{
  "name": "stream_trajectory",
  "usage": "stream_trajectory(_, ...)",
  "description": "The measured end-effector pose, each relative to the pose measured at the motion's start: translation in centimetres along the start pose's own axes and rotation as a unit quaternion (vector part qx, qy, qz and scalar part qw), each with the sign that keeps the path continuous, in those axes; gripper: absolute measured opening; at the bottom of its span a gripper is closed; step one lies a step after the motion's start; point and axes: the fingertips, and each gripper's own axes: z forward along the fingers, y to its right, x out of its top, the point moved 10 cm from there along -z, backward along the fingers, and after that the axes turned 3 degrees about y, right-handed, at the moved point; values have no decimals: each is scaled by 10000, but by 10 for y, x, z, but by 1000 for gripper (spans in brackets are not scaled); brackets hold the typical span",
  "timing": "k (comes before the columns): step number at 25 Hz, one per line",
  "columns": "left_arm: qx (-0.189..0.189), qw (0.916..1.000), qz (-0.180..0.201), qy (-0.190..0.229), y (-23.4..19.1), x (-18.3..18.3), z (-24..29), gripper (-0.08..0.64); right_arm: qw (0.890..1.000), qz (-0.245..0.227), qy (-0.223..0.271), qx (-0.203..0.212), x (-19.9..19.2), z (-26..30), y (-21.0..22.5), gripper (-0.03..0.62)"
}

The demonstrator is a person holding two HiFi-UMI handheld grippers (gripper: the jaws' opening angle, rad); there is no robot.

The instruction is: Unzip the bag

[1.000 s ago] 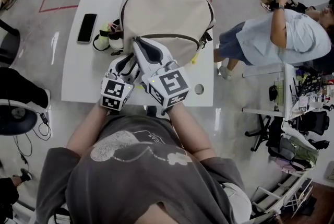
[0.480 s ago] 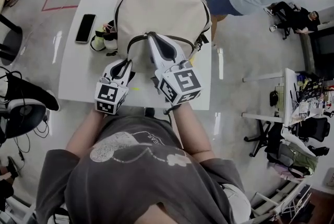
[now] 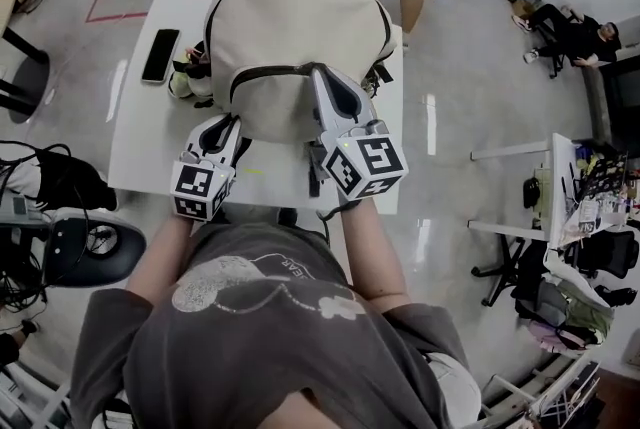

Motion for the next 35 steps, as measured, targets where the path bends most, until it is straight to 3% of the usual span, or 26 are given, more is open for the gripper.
stream_trajectory(10,306,9995,-67,-44,2,0,-2,37,9991,220,54,-347,-3,-26,36,21)
stream_trajectory(22,697,9968,-373,67,9,0,-3,54,9999,75,71,26,-13,-37,34,26)
stream_trajectory(28,1014,9943,-323,87,15,4,-5,74,9994,114,26,332,-14,-48,47,80)
stream_trajectory(35,1321,9883,-492,591,35,25,-15,110,9989,2,86,462,-12,-62,68,107)
